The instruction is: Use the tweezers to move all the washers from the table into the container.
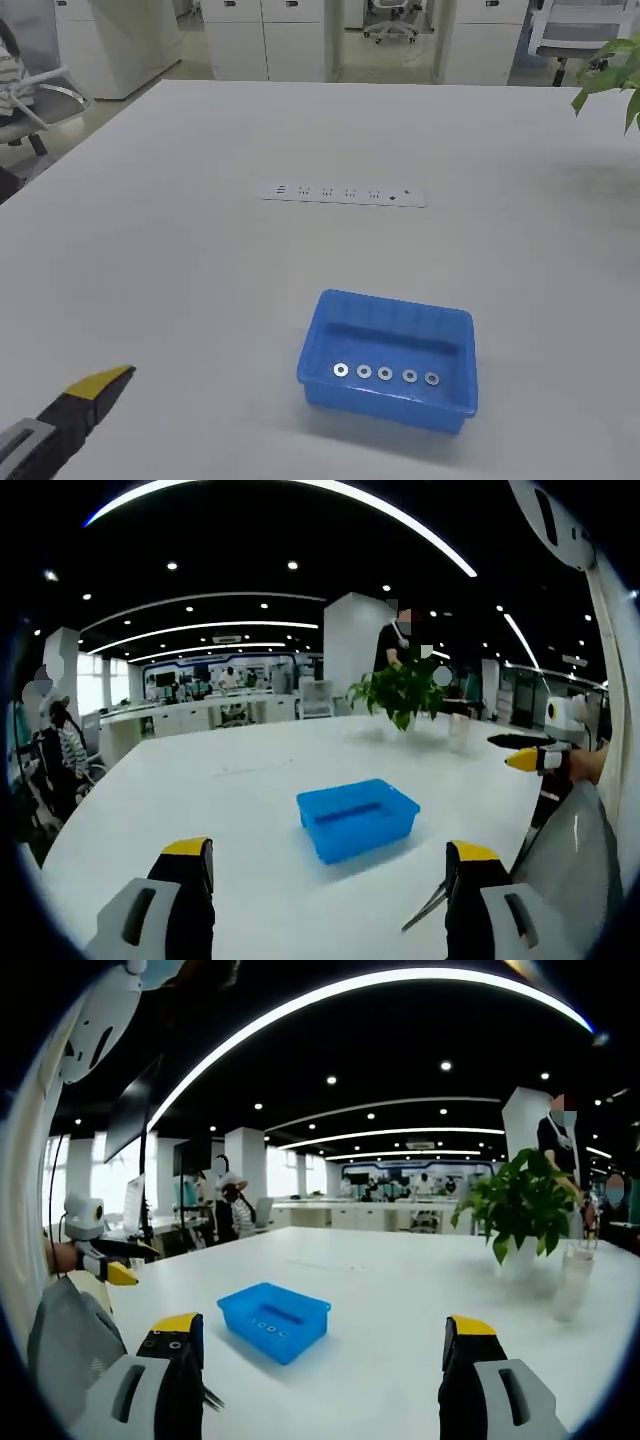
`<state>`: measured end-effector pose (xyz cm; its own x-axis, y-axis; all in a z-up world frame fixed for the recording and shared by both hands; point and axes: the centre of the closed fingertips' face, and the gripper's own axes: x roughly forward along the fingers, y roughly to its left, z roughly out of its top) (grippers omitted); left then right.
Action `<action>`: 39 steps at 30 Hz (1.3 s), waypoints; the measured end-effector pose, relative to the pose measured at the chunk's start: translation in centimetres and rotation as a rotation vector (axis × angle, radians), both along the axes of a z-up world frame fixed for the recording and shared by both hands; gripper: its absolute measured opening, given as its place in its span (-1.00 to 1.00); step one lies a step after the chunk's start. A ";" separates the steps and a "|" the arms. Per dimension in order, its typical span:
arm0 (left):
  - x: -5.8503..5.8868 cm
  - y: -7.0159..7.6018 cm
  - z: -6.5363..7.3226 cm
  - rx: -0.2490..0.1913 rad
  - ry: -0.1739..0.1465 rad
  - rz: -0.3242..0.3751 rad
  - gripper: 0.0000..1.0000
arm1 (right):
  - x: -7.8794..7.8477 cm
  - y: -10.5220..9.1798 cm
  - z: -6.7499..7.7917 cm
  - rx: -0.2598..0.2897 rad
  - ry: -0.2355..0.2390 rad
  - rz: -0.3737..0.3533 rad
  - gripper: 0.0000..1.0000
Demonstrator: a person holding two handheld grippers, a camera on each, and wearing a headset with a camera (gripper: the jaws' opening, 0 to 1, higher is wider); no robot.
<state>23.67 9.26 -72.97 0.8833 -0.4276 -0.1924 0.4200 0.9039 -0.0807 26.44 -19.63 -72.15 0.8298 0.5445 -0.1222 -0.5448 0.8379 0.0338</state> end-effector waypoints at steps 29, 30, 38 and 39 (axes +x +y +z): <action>0.5 4.9 1.1 -0.224 -0.130 0.219 0.97 | 0.4 -0.9 0.8 0.065 -0.038 -0.039 0.98; 0.5 5.0 1.1 -0.230 -0.129 0.221 0.97 | 0.4 -1.0 0.7 0.064 -0.036 -0.040 0.98; 0.5 4.4 1.1 -0.214 -0.126 0.213 0.97 | 0.4 -1.3 0.6 0.054 -0.036 -0.049 0.98; 0.5 4.4 1.1 -0.215 -0.126 0.212 0.97 | 0.4 -1.4 0.6 0.054 -0.038 -0.051 0.98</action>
<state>24.21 13.66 -71.91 0.9680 -0.2508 -0.0013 0.2432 0.9402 -0.2385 26.86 -21.01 -71.56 0.8599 0.5067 -0.0619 -0.5036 0.8619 0.0600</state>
